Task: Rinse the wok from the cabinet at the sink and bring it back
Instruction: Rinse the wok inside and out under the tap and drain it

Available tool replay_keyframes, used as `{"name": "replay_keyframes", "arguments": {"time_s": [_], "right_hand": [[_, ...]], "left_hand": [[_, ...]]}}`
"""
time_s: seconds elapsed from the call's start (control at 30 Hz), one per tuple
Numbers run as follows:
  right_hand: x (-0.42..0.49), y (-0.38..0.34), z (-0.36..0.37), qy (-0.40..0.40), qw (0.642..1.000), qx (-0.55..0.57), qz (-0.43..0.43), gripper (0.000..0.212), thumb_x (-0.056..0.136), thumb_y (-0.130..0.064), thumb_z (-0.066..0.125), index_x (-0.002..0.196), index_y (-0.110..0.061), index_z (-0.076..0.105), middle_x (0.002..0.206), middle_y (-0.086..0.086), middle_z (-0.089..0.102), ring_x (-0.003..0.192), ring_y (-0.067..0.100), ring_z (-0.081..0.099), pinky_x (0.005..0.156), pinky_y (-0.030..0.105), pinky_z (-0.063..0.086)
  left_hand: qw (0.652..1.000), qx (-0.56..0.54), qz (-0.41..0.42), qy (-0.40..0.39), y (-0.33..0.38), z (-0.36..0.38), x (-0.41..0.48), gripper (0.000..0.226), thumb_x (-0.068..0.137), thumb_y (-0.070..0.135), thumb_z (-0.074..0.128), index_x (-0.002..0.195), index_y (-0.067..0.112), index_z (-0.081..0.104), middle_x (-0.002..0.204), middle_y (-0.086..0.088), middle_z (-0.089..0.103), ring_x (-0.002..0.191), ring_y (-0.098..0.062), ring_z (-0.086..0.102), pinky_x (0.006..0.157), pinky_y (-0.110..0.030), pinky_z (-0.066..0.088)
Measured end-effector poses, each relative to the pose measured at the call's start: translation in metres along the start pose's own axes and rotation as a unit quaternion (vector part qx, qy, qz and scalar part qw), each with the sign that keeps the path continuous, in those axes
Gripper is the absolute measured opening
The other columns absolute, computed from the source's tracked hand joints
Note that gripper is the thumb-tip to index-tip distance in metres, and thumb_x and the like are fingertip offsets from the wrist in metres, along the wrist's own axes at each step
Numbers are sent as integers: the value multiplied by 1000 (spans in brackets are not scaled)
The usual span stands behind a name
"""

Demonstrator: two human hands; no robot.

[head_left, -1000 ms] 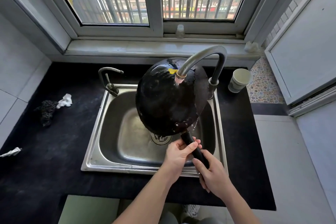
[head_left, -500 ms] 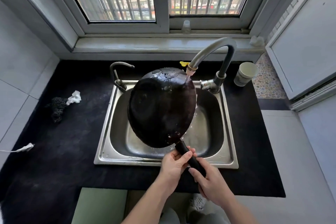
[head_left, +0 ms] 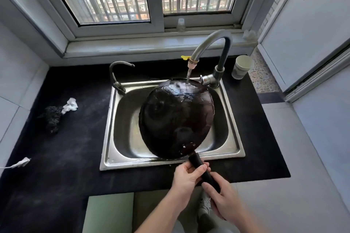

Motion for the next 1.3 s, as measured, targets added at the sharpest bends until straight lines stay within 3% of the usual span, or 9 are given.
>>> {"name": "replay_keyframes", "arguments": {"time_s": [0.17, 0.37, 0.53, 0.63, 0.8, 0.93, 1.0, 1.07, 1.3], "right_hand": [[-17, 9, 9, 25, 999, 39, 1, 14, 99, -18, 60, 108, -28, 64, 61, 9, 62, 49, 26, 57, 46, 33, 43], [-30, 24, 24, 70, 994, 81, 20, 23, 98, -23, 62, 107, -43, 67, 80, 22, 64, 40, 23, 57, 36, 28, 43], [-33, 19, 38, 72, 986, 149, 22, 29, 100, -18, 59, 98, -46, 65, 70, 37, 60, 48, 41, 56, 43, 36, 42], [-33, 24, 49, 62, 983, 171, 41, 32, 100, -21, 60, 99, -52, 64, 59, 23, 57, 37, 27, 49, 36, 29, 39], [-37, 25, 55, 48, 981, 164, 89, 21, 99, -19, 61, 112, -36, 62, 57, 14, 62, 40, 26, 55, 39, 31, 45], [-28, 30, 55, 74, 980, 105, 151, 21, 96, -15, 60, 113, -26, 64, 68, 3, 69, 55, 20, 65, 53, 36, 55], [-26, 29, 49, 137, 979, 21, 150, 29, 95, -22, 62, 123, -28, 62, 83, -9, 69, 79, 19, 71, 70, 38, 57], [-29, 17, 47, 182, 975, -22, 127, 41, 95, -26, 64, 135, -28, 56, 90, -17, 62, 99, 16, 66, 82, 28, 50], [-32, 9, 46, 202, 972, 1, 118, 19, 95, -28, 64, 113, -25, 70, 74, -13, 68, 73, 8, 68, 68, 28, 56]], "left_hand": [[999, 40, -4, 2, -10, -3, -7, 16, 85, -1, 70, 102, 2, 69, 100, -15, 76, 100, -31, 72, 93, -41, 56], [995, 93, 11, -17, -15, -10, -14, 18, 81, -2, 74, 97, 4, 70, 101, -15, 77, 101, -31, 72, 93, -39, 56], [992, 119, 17, -31, -17, -11, -14, 25, 82, -4, 72, 105, 4, 67, 105, -12, 76, 103, -25, 72, 95, -37, 55], [990, 136, 30, -36, -14, -12, -14, 26, 81, -6, 72, 105, 3, 66, 103, -12, 75, 101, -25, 72, 92, -35, 57], [986, 160, 42, -23, -13, -16, -14, 26, 80, -6, 73, 104, 3, 66, 99, -9, 76, 95, -21, 74, 86, -31, 58], [983, 179, 47, -18, -13, -15, -15, 23, 80, -3, 74, 101, 5, 67, 96, -6, 77, 94, -17, 74, 88, -32, 58], [981, 186, 51, -17, -11, -15, -14, 22, 79, -1, 75, 99, 4, 68, 95, -7, 77, 94, -19, 74, 88, -32, 58], [978, 200, 55, -18, -9, -17, -11, 22, 78, 1, 77, 99, 4, 69, 95, -7, 77, 94, -18, 73, 86, -29, 58], [975, 206, 61, -54, -5, -22, -8, 21, 79, 10, 79, 99, 10, 73, 99, -5, 77, 97, -17, 73, 85, -27, 57]]}}
Point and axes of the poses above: each hand's wrist, its own x-axis towards the middle knuckle, its own z-axis out of the palm, y = z × x, the point moved 9 cm from there along x, towards the middle knuckle
